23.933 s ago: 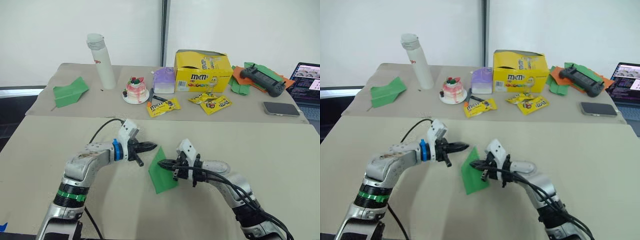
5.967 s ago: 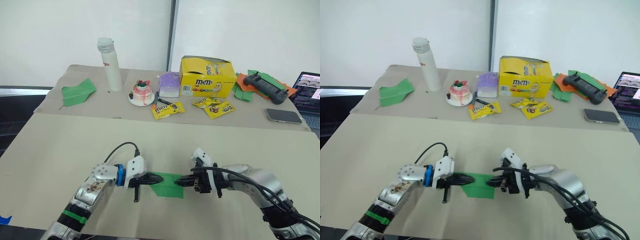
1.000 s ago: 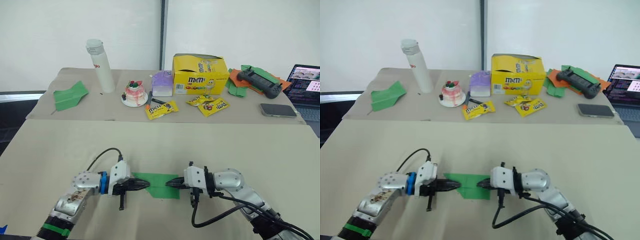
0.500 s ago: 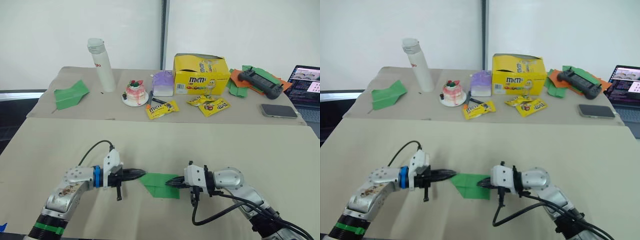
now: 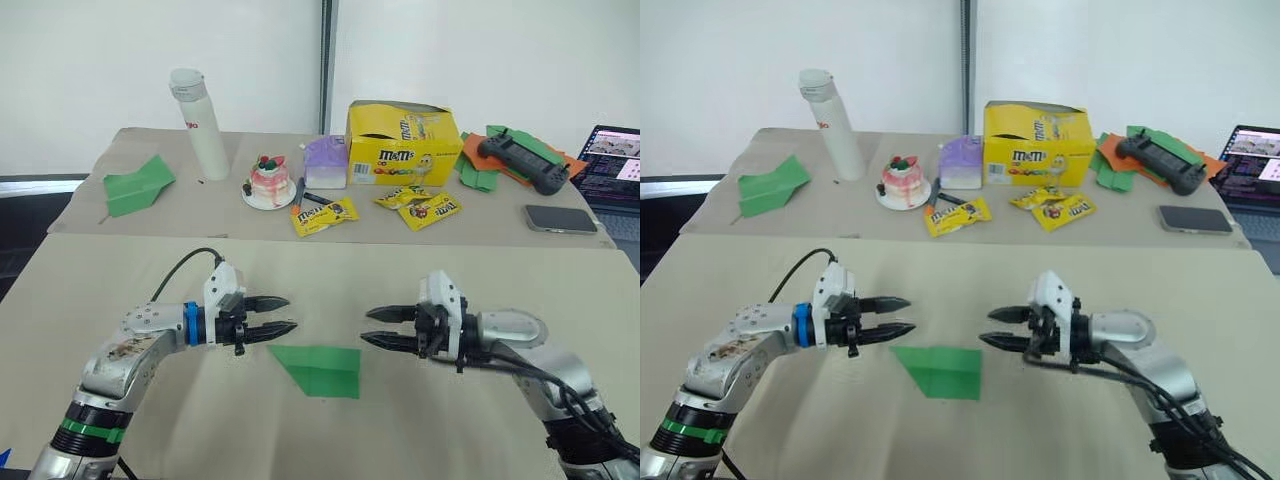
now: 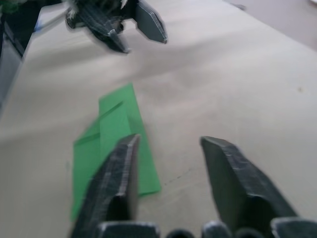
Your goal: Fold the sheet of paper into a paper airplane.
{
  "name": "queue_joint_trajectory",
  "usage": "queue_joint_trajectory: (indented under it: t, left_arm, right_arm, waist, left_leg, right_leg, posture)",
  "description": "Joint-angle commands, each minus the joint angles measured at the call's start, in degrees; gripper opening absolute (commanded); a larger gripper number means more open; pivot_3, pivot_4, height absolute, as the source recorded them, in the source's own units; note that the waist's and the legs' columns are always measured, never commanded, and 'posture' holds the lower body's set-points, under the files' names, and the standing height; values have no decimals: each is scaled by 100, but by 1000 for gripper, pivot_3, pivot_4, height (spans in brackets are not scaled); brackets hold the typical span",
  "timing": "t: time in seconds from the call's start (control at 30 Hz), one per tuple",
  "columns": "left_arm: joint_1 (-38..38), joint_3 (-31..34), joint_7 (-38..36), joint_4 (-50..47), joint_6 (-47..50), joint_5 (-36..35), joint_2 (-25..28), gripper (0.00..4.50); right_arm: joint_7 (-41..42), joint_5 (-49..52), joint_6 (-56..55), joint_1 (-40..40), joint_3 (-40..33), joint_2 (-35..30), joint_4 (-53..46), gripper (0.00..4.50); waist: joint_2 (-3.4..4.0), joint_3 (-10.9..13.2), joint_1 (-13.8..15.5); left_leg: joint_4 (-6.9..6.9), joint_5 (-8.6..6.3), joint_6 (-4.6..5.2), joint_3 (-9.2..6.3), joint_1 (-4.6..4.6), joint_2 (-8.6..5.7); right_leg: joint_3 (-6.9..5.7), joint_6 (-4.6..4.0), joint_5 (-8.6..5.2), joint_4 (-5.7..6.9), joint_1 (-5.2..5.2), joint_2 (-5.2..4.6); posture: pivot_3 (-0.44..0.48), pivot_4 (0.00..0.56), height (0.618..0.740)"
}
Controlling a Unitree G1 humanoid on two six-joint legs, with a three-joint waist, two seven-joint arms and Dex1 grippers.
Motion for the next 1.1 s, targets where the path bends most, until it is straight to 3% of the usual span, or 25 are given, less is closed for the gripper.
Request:
queue_joint_trajectory:
  t: [0.03, 0.13, 0.4, 0.5, 0.67, 0.9, 1.0, 1.1]
  left_arm:
    - [63, 160, -5, -334, 143, -178, 127, 3145]
    - [185, 20, 138, -305, -181, 291, 221, 3145]
    - [372, 161, 234, -414, -106, 255, 265, 3145]
    - [489, 192, 277, -472, -103, 251, 276, 3184]
    - [731, 306, 365, -579, -73, 194, 257, 3184]
    - [1056, 599, 508, -671, 31, -129, 131, 3184]
    - [1132, 661, 562, -705, 112, -260, 53, 3184]
    - [1183, 615, 570, -717, 116, -291, 24, 3184]
  right_arm:
    - [-146, 511, 697, 27, -132, 82, -146, 2628]
    - [-245, 554, 1025, 32, 85, 206, -99, 2628]
    - [72, 469, 1194, -35, 605, 352, 186, 2628]
    - [191, 447, 1140, -51, 684, 398, 251, 1854]
    - [414, 249, 894, -64, 848, 372, 286, 61]
    - [679, 75, 16, -587, 329, 348, 472, 21]
    - [472, -348, -956, -996, 121, 538, 564, 21]
    - [273, -1599, -2854, -1360, 355, 557, 911, 21]
  waist:
    - [0, 1, 0]
    - [1, 1, -4]
    - [-3, 7, 14]
    - [-4, 9, 12]
    - [-8, 11, -3]
    - [-10, 20, -5]
    - [-12, 23, -3]
    - [-11, 23, -6]
  left_leg:
    - [0, 0, 0, 0, 0, 0]
    - [0, 0, 0, 0, -1, 0]
    - [2, 0, 0, 1, -7, -1]
    - [2, 0, 0, 1, -8, -1]
    - [1, 0, 0, 2, -8, 0]
    - [2, 1, -1, 2, -7, 0]
    - [2, 1, -1, 2, -8, 0]
    - [1, 1, -2, 2, -15, 1]
  right_leg:
    - [0, 0, 0, 0, 0, 0]
    - [0, 0, 0, -1, -2, 0]
    - [0, 0, 0, -1, -6, -2]
    - [-1, 0, 0, 0, -9, -1]
    - [0, 0, 0, 1, -10, -1]
    - [0, 0, 0, 9, -14, -1]
    - [0, 0, 0, 7, -15, -1]
    - [0, 0, 0, 12, -28, -1]
  posture:
    - [0, 150, 740]
    - [0, 150, 740]
    - [0, 150, 740]
    - [0, 150, 740]
    - [0, 150, 740]
    - [0, 150, 740]
    - [0, 150, 740]
    - [0, 150, 740]
